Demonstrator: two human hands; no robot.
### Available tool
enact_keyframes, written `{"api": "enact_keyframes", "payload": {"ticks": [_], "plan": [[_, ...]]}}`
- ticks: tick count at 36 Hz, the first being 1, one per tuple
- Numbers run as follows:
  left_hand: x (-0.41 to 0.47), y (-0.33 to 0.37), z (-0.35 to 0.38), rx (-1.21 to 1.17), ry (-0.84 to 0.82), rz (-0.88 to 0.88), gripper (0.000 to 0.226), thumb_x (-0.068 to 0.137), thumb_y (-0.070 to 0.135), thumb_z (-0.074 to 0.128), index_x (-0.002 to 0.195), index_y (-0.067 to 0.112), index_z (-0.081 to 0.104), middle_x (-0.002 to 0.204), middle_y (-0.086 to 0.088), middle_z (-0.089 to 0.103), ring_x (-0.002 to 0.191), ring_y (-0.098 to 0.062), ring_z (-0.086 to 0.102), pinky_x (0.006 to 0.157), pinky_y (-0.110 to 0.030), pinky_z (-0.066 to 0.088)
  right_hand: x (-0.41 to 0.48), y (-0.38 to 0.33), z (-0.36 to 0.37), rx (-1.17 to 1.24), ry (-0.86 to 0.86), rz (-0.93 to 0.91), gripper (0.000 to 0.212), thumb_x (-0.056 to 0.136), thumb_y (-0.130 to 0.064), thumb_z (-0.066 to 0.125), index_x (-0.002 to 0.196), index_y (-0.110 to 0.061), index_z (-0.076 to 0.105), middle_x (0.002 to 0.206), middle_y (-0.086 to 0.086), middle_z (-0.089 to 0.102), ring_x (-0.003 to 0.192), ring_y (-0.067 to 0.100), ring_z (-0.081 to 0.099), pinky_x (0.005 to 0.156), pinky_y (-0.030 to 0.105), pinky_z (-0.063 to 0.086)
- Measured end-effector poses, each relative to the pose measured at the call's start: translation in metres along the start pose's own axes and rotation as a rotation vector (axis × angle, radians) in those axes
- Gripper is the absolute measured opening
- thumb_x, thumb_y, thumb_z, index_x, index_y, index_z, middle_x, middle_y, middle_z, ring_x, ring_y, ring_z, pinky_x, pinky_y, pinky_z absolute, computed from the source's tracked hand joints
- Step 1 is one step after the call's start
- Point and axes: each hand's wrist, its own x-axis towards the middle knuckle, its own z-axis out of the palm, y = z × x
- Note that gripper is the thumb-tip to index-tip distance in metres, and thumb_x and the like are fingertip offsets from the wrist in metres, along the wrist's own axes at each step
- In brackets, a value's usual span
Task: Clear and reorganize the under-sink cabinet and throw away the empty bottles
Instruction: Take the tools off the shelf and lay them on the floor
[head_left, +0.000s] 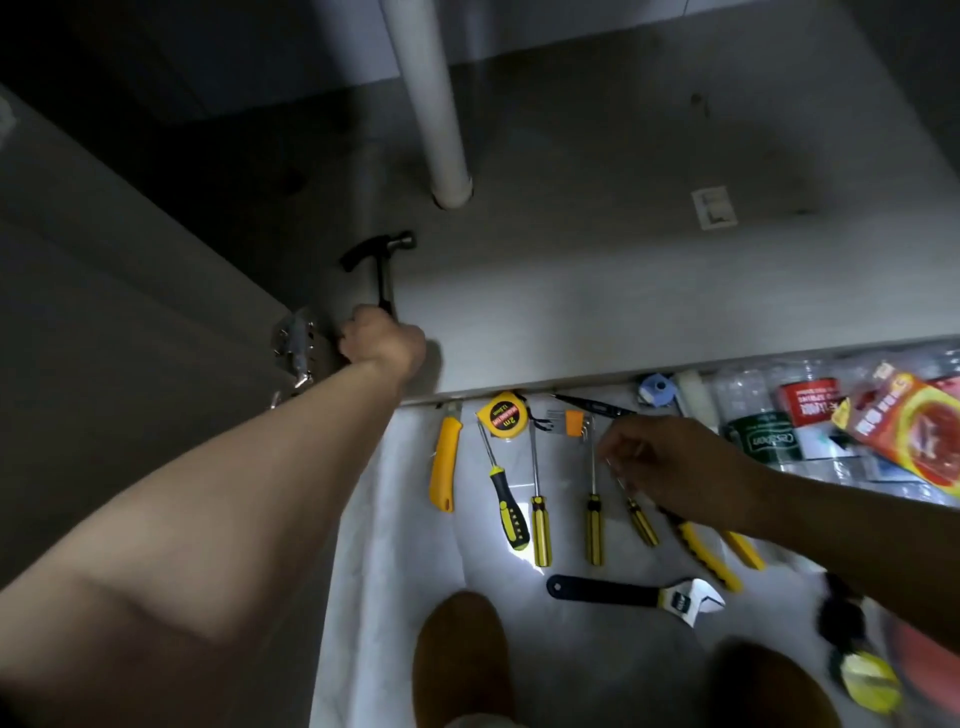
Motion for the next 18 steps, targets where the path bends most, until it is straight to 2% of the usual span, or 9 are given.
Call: {"api": "enact_keyframes", "payload": {"ticks": [3,5,6,7,9,11,13,16,18], "plan": [[-0.022,-0.011,0.002,-0.186,-0.028,0.060,0.031,0.087,0.012,0.051,0.113,0.005,0.068,0.117,-0.022,0.065,0.112,-0.040,0.061,0.093,-0.043,0.054,-0.006,0.002,0.001,0.129,0.034,0.058,0.022,0.096,-0.006,0.056,0.100,-0.022,0.069,0.088,-0.003,0.071,0.072,0.005,0.069,0.063,0.018,0.054],[-0.045,-0.019,0.003,-0.284,-0.044,0.134,0.019,0.087,0.011,0.051,0.090,0.010,0.070,0.088,-0.015,0.067,0.086,-0.034,0.063,0.069,-0.037,0.052,-0.012,0.005,0.001,0.190,0.060,0.093,0.022,0.095,-0.002,0.055,0.097,-0.018,0.070,0.086,0.002,0.072,0.072,0.010,0.070,0.065,0.025,0.056],[-0.057,-0.024,0.002,-0.308,-0.062,0.163,0.016,0.084,0.011,0.052,0.082,0.013,0.067,0.077,-0.009,0.064,0.076,-0.031,0.059,0.062,-0.034,0.047,-0.015,0.007,0.001,0.210,0.072,0.106,0.022,0.095,0.000,0.054,0.096,-0.016,0.070,0.084,0.005,0.072,0.071,0.011,0.070,0.064,0.027,0.056],[-0.068,-0.028,0.001,-0.320,-0.091,0.201,0.018,0.079,0.008,0.051,0.079,0.015,0.067,0.073,-0.006,0.063,0.074,-0.027,0.058,0.062,-0.031,0.045,-0.019,0.010,0.001,0.233,0.081,0.120,0.022,0.095,0.000,0.053,0.095,-0.015,0.070,0.083,0.007,0.072,0.069,0.011,0.069,0.061,0.025,0.054],[-0.088,-0.037,-0.001,-0.295,-0.170,0.334,0.031,0.069,-0.002,0.046,0.078,0.017,0.069,0.081,-0.007,0.067,0.081,-0.023,0.059,0.068,-0.029,0.044,-0.025,0.015,0.001,0.294,0.107,0.155,0.023,0.096,0.000,0.051,0.093,-0.014,0.070,0.080,0.010,0.071,0.066,0.012,0.069,0.057,0.020,0.051],[-0.110,-0.046,0.002,-0.276,-0.265,0.435,0.041,0.070,-0.016,0.046,0.075,0.020,0.065,0.086,-0.008,0.064,0.084,-0.020,0.056,0.071,-0.027,0.040,-0.030,0.021,0.003,0.348,0.137,0.203,0.023,0.097,-0.001,0.051,0.093,-0.013,0.071,0.080,0.011,0.072,0.068,0.019,0.071,0.057,0.021,0.052],[-0.133,-0.057,0.006,-0.311,-0.403,0.416,0.046,0.074,-0.025,0.043,0.079,0.016,0.063,0.083,-0.007,0.060,0.079,-0.021,0.052,0.067,-0.028,0.036,-0.032,0.026,0.007,0.368,0.149,0.241,0.023,0.097,-0.001,0.050,0.094,-0.012,0.071,0.082,0.012,0.072,0.068,0.022,0.071,0.059,0.022,0.054],[-0.161,-0.079,0.008,-0.320,-0.575,0.359,0.040,0.074,-0.032,0.040,0.086,-0.002,0.063,0.083,-0.016,0.058,0.080,-0.020,0.049,0.065,-0.028,0.034,-0.035,0.033,0.016,0.371,0.136,0.277,0.023,0.097,-0.002,0.052,0.091,-0.015,0.070,0.080,0.008,0.071,0.061,0.010,0.067,0.056,0.017,0.050],[-0.170,-0.094,0.005,-0.315,-0.639,0.296,0.038,0.072,-0.035,0.040,0.086,-0.007,0.062,0.083,-0.020,0.055,0.080,-0.018,0.047,0.063,-0.024,0.033,-0.037,0.037,0.021,0.345,0.105,0.287,0.022,0.097,-0.004,0.052,0.090,-0.016,0.070,0.076,0.005,0.071,0.061,0.008,0.066,0.059,0.021,0.052]]}}
